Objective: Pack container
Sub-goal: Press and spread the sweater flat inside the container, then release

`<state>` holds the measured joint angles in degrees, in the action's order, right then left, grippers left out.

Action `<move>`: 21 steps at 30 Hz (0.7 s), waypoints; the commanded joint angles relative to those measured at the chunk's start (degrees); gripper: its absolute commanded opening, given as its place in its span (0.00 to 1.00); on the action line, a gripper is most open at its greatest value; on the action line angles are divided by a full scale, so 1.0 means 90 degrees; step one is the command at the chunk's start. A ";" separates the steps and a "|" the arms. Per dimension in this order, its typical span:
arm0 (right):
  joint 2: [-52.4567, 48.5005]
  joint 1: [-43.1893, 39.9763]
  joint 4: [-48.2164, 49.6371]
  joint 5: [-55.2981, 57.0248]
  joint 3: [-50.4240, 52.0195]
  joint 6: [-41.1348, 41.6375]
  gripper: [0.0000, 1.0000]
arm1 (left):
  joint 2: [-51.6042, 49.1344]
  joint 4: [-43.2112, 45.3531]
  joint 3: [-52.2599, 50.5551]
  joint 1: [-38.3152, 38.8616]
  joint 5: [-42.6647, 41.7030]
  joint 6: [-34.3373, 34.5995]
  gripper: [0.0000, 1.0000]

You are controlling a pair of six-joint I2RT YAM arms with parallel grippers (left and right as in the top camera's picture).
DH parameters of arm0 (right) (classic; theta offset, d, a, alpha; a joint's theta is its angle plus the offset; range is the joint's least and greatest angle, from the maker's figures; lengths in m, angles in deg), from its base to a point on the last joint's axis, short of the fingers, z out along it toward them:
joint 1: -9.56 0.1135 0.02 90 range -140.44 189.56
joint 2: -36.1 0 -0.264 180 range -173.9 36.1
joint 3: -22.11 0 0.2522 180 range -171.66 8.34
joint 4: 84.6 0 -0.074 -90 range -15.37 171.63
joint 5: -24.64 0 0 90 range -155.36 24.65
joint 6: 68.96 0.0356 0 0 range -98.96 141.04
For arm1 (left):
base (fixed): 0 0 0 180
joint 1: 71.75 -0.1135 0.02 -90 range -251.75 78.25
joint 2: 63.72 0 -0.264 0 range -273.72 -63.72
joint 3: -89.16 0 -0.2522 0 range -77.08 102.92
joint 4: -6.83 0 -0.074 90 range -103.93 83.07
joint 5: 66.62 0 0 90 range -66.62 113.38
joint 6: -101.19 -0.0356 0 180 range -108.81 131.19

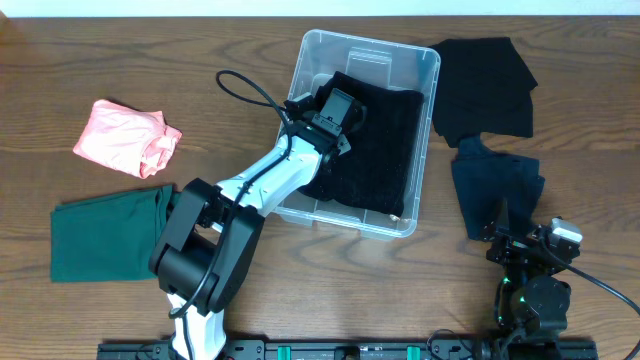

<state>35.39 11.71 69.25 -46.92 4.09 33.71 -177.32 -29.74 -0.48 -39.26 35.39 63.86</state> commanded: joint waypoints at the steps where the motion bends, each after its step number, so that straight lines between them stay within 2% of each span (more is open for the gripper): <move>1: 0.0024 -0.0029 -0.0007 -0.0002 0.0022 0.0066 0.99 | 0.0138 -0.0114 0.0090 -0.0049 -0.0095 -0.0274 0.06; 5: 0.0024 -0.0029 -0.0007 -0.0002 0.0022 0.0066 0.99 | 0.0699 -0.0085 0.0376 -0.0049 -0.0090 -0.0653 0.06; 7: 0.0024 -0.0029 -0.0007 -0.0002 0.0022 0.0066 0.99 | 0.0979 0.0192 0.0488 -0.0049 -0.0090 -0.1086 0.07; 11: 0.0024 -0.0029 -0.0007 -0.0002 0.0022 0.0063 0.99 | 0.1222 0.1115 0.0495 -0.0049 -0.0092 -0.2169 0.15; 18: 0.0024 -0.0029 -0.0007 -0.0002 0.0022 0.0063 0.99 | 0.0714 0.1921 0.0491 -0.0075 -0.0090 -0.3111 0.17; 21: 0.0024 -0.0029 -0.0007 -0.0002 0.0022 0.0063 0.99 | 0.0228 0.2193 0.0491 -0.0143 -0.0092 -0.3232 0.17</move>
<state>35.39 11.71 69.25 -46.94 4.09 33.71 -169.93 -11.14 4.02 -39.55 34.28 39.59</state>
